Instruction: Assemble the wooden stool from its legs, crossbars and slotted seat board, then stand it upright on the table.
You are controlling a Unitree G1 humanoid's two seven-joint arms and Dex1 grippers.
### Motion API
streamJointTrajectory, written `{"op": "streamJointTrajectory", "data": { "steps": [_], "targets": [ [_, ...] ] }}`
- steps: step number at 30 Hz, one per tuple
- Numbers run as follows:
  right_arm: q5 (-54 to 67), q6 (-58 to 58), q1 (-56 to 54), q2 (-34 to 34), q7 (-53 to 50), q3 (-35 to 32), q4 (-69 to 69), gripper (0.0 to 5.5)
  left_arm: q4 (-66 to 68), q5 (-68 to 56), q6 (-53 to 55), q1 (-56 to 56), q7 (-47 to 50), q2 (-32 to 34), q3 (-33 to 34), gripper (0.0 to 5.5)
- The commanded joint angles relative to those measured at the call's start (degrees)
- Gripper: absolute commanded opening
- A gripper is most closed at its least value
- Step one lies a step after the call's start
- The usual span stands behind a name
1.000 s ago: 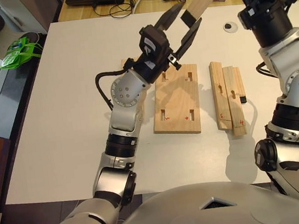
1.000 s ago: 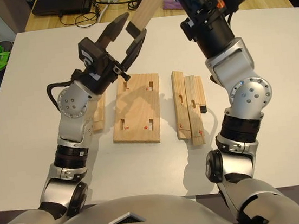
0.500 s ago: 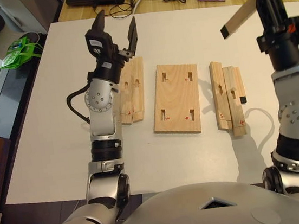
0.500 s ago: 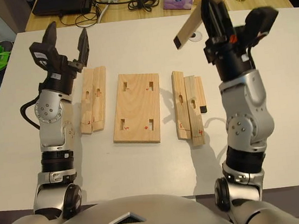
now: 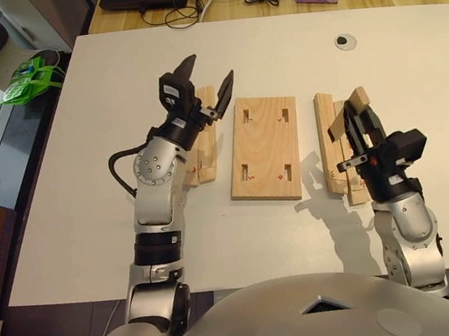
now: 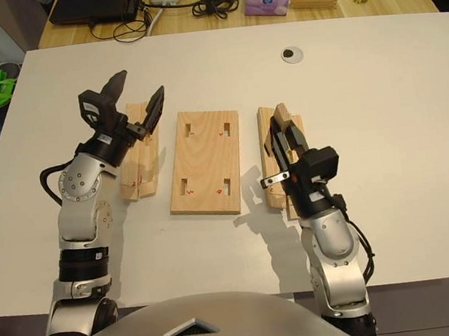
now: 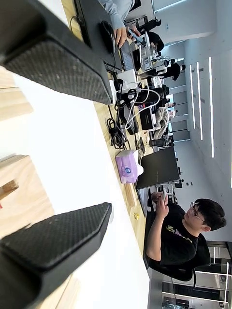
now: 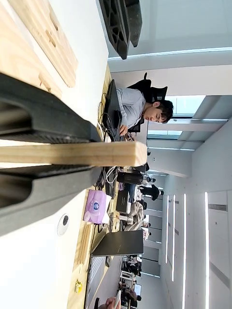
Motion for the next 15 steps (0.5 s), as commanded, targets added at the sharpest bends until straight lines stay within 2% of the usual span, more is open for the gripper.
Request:
{"op": "streamJointTrajectory", "data": {
  "steps": [1,4,11,15],
  "targets": [
    [-4.08,-3.66,0.95,-0.01,-1.72,1.33,1.44,0.38,-0.88,-0.29,1.8,0.34,-0.27,1.18,0.42,3.77],
    [-3.98,-4.28,-0.91,0.64,-2.91,0.3,4.03,0.38,-0.45,-0.22,1.83,-0.21,0.14,0.57,-0.02,3.77],
    [-0.1,-3.47,-12.73,0.18,-4.83,-7.73,15.3,0.38,-0.29,-0.03,1.32,0.55,1.61,-1.11,-0.25,3.77],
    [1.95,-3.34,-12.54,0.78,-3.36,-7.74,19.0,0.38,0.23,0.01,1.17,0.15,1.92,-1.09,0.33,3.77]
  ]
}}
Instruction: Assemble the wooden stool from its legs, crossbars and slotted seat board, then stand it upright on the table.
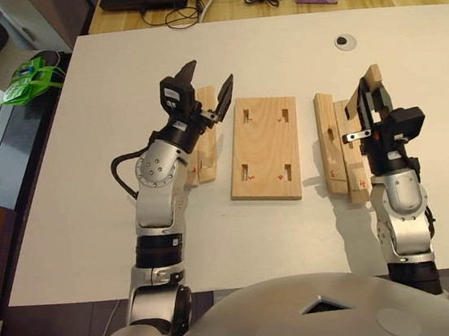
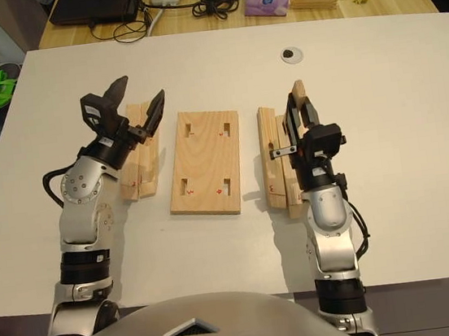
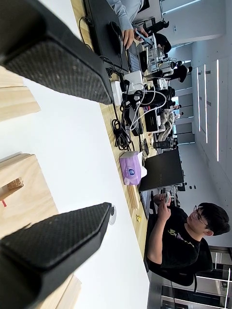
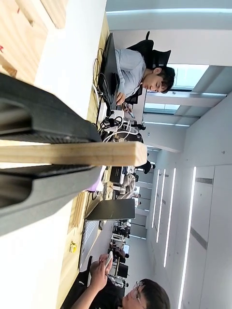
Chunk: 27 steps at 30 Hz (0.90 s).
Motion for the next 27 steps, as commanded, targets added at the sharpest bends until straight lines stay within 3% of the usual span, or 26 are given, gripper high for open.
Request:
{"op": "streamJointTrajectory", "data": {
  "steps": [1,17,27],
  "targets": [
    [1.58,0.45,0.24,0.79,1.3,1.0,2.9,0.38,0.48,0.01,0.24,-0.42,0.51,0.03,0.3,3.77],
    [1.86,-3.82,0.72,5.45,-0.26,2.34,9.86,0.38,1.61,-0.17,0.28,-1.55,0.38,0.63,0.97,3.77],
    [11.32,0.95,0.99,7.46,3.26,2.07,11.04,0.38,1.71,0.05,0.08,-1.15,0.71,0.32,0.83,3.77]
  ]
}}
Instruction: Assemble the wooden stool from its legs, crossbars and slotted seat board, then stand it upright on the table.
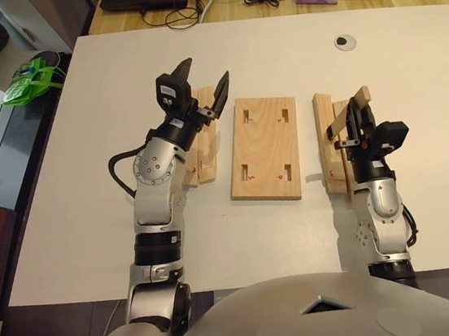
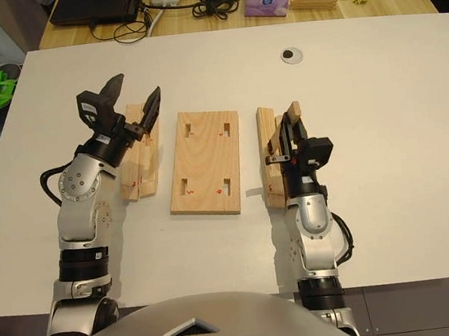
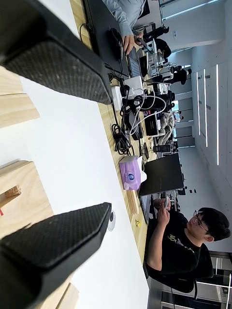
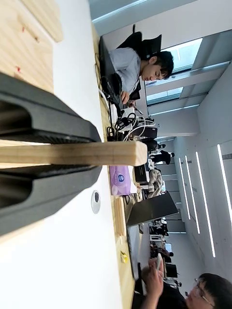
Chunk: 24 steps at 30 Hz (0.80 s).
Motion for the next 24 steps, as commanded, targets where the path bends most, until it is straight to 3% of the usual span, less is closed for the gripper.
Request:
{"op": "streamJointTrajectory", "data": {
  "steps": [1,13,24],
  "targets": [
    [0.7,3.47,1.0,-0.35,1.92,1.24,1.63,0.38,0.64,0.07,0.03,-0.15,0.28,-0.05,0.08,3.77],
    [-14.13,-3.63,0.19,-3.42,-0.99,4.63,0.52,0.38,1.28,0.14,-0.64,0.37,1.11,-0.72,0.01,3.77],
    [-9.75,-1.71,-1.85,-0.34,-3.03,3.72,-3.42,0.38,2.61,0.01,-1.18,0.2,0.8,-0.5,0.21,3.77]
  ]
}}
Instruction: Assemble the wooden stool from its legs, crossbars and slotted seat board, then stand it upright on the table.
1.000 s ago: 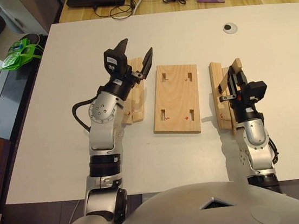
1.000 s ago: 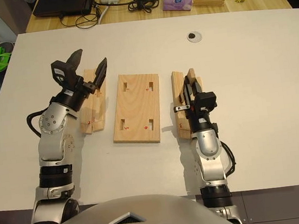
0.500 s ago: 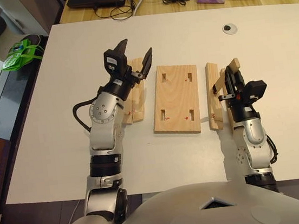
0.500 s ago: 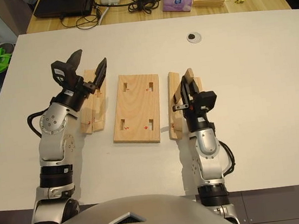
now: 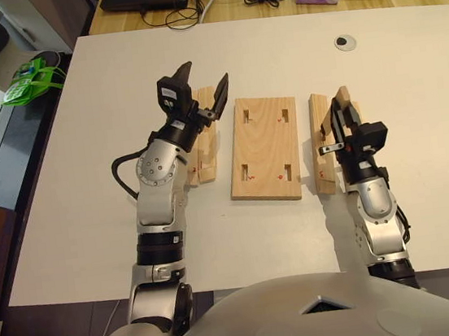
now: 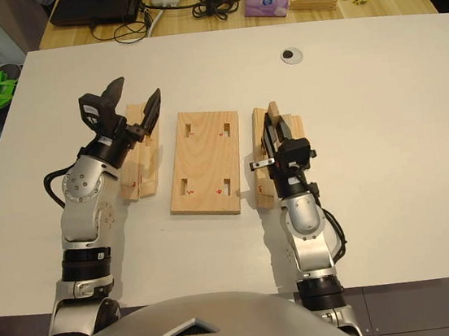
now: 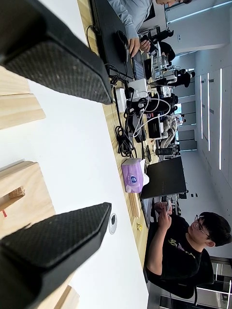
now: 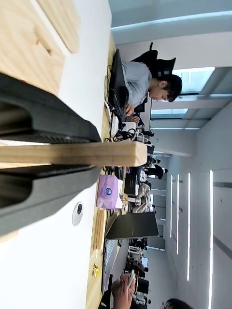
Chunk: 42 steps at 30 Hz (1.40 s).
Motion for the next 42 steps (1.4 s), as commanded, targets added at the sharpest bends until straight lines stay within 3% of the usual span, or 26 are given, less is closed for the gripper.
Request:
{"op": "streamJointTrajectory", "data": {
  "steps": [1,15,22,42],
  "targets": [
    [1.48,1.7,-1.28,1.06,-0.24,0.36,-2.2,0.38,1.06,0.0,-0.57,-0.13,-0.19,0.16,0.26,3.77],
    [0.6,0.45,-0.21,0.79,0.0,0.56,5.17,0.38,1.9,-0.06,-0.95,0.51,-0.32,0.05,0.06,3.77],
    [-0.78,-0.93,2.67,0.24,-0.57,1.03,1.65,0.38,1.81,-0.04,-0.86,0.82,-0.21,0.14,0.25,3.77],
    [0.98,8.88,2.45,2.51,-3.59,-0.01,0.49,0.38,2.9,0.01,-1.48,0.59,-0.4,0.46,0.58,3.77]
  ]
}}
